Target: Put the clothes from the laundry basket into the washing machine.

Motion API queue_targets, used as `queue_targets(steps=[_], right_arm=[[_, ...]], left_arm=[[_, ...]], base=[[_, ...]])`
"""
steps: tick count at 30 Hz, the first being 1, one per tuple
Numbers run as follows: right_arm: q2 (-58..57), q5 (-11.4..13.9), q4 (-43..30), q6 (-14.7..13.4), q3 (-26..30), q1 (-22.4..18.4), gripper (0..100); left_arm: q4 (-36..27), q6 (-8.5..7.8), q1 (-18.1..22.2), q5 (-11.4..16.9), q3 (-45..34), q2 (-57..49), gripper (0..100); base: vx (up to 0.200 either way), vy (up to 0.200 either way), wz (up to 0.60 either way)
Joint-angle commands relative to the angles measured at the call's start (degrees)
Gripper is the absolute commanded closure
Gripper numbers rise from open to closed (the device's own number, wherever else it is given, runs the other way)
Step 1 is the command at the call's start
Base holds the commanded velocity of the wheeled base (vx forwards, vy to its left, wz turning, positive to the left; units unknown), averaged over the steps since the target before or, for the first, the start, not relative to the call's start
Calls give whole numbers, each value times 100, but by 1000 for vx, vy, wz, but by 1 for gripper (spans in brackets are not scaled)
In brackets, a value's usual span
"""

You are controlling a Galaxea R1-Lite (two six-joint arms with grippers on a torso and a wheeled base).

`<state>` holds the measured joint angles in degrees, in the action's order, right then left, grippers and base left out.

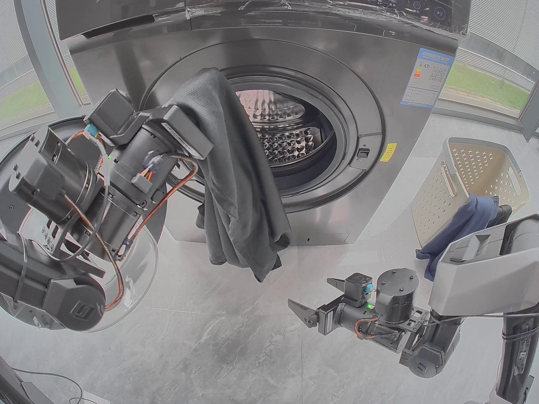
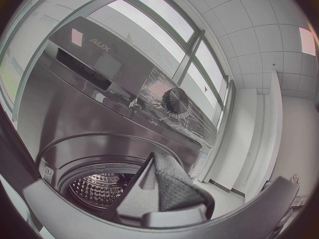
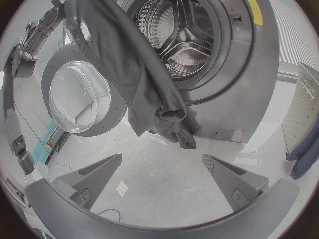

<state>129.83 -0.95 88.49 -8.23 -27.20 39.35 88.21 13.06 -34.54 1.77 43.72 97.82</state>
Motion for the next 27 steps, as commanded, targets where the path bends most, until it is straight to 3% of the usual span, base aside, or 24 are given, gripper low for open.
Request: queue_targets(steps=[1,13,21,23,27], right_arm=[[-221,16,-7,23,-717,-59,0],[605,60,-43,102,-2334,187,0],[974,86,-78,120,-2949,178,0],[1264,86,-166,181,-3459,143,0],[1440,86,-227,199,-3775,108,0]], left_arm=[[-6,4,-1,-10,-30,44,100],[-111,-14,-1,-10,-197,36,100],[-129,-14,-1,-10,-188,9,100],[-129,-5,-27,-10,-179,-35,100],[-129,-14,-44,-10,-179,-70,100]], base=[[0,0,0],[0,0,0],[0,0,0],[0,0,0],[0,0,0]])
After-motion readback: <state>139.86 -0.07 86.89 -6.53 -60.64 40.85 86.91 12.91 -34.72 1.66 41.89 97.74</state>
